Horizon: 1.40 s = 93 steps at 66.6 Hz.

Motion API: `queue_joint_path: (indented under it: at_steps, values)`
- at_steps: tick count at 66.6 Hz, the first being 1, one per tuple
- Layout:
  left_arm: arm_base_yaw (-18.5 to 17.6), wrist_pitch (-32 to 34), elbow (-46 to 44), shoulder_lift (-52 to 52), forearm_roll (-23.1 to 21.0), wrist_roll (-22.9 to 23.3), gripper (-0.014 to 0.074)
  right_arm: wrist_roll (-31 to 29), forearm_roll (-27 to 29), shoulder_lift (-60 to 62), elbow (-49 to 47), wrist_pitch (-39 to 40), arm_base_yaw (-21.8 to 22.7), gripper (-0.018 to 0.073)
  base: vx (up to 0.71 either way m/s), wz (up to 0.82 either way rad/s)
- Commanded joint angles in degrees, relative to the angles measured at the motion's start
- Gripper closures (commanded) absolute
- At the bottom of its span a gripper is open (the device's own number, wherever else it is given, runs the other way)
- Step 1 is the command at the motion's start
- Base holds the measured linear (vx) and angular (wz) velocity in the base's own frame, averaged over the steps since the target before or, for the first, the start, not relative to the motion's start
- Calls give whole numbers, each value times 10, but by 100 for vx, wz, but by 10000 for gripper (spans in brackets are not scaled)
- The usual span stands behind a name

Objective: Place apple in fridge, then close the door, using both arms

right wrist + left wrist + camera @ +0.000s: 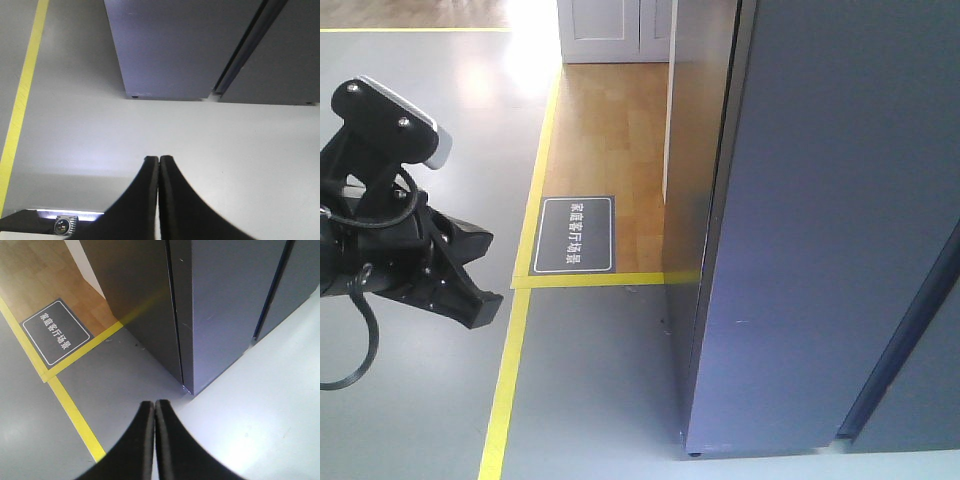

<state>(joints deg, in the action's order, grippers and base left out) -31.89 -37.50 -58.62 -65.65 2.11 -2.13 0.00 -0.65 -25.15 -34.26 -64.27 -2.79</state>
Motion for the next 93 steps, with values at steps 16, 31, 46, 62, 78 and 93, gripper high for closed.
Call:
queue_joint_path:
  at_steps: [16, 31, 46, 62, 78, 93]
  values:
    - [0, 34, -14, 13, 0, 3, 603, 0, 13, 16, -15, 37, 0, 562, 0, 0]
    - [0, 34, -14, 13, 0, 3, 603, 0, 14, 16, -15, 34, 0, 562, 0, 0]
    - [0, 34, -14, 13, 0, 3, 603, 0, 14, 16, -15, 34, 0, 562, 0, 0]
    - [0, 34, -14, 10, 0, 3, 603, 0, 14, 16, -15, 34, 0, 562, 0, 0]
    - [24, 50, 5, 73, 32, 5, 603, 0, 12, 16, -15, 33, 0, 562, 0, 0]
    - [141, 137, 129, 189, -8, 21, 603, 0, 12, 16, -15, 33, 0, 562, 0, 0]
